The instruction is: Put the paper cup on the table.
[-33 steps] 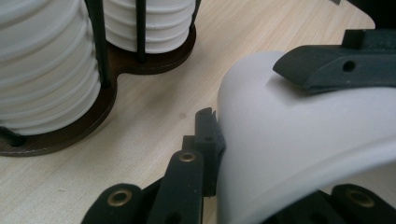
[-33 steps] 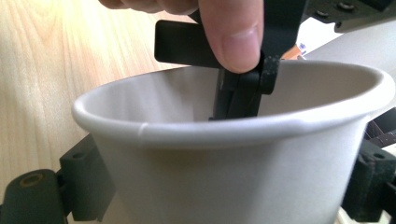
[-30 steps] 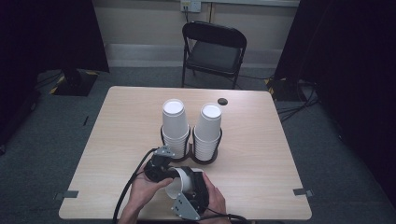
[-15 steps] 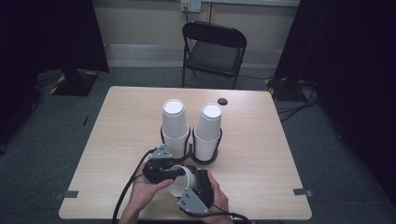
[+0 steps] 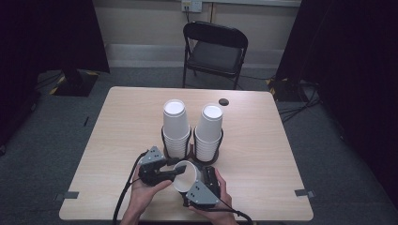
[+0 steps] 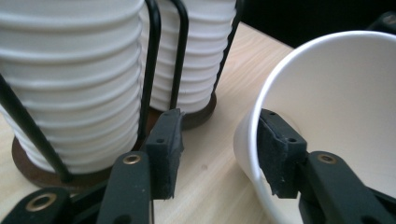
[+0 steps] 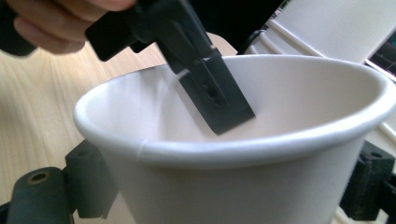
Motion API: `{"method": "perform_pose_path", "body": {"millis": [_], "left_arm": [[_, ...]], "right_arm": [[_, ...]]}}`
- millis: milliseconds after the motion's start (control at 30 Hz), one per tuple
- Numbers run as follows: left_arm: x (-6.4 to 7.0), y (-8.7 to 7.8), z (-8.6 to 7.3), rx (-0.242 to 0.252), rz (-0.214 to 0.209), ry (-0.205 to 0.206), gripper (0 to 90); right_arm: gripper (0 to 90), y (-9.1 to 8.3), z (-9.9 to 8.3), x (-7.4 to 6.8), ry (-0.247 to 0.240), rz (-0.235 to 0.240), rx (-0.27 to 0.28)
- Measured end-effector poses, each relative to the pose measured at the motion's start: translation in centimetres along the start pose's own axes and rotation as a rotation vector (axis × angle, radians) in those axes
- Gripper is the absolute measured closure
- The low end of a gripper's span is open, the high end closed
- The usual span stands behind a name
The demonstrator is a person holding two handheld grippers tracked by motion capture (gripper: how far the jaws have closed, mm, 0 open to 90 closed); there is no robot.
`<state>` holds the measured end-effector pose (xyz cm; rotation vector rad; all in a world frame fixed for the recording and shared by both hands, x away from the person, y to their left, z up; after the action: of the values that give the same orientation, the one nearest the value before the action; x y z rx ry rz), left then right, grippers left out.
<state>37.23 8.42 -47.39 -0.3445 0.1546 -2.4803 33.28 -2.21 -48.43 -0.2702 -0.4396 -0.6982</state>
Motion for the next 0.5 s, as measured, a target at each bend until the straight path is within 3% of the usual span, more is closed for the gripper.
{"method": "perform_pose_path", "body": {"millis": [67,267,367,500], "left_arm": [[0.0,-0.1,0.1,0.013,-0.002,0.004,48.1],[-0.4,-0.4,0.2,0.052,0.024,0.009,40.4],[-0.5,-0.6,0.3,0.098,0.017,0.008,36.8],[-0.6,-0.9,0.3,0.1,0.031,0.026,31.0]], "right_arm": [[12.1,-0.2,-0.2,0.3,0.04,-0.003,-0.001],[12.1,-0.4,-0.5,0.8,0.087,-0.007,-0.003],[12.1,-0.4,-0.7,1.1,0.112,-0.013,-0.003],[12.1,-0.5,-0.8,1.2,0.147,-0.015,0.0]]}}
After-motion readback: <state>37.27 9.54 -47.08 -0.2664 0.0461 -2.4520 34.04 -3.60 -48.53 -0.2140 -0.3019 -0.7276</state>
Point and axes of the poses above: each handheld gripper's, and its own axes: y roughly forward along the jaws, z roughly out of its top, x roughly to its right, the point moved 7 cm from there along y, roughly forward along the jaws, and after that the axes turned 13 degrees about x, right-handed, at the moved point
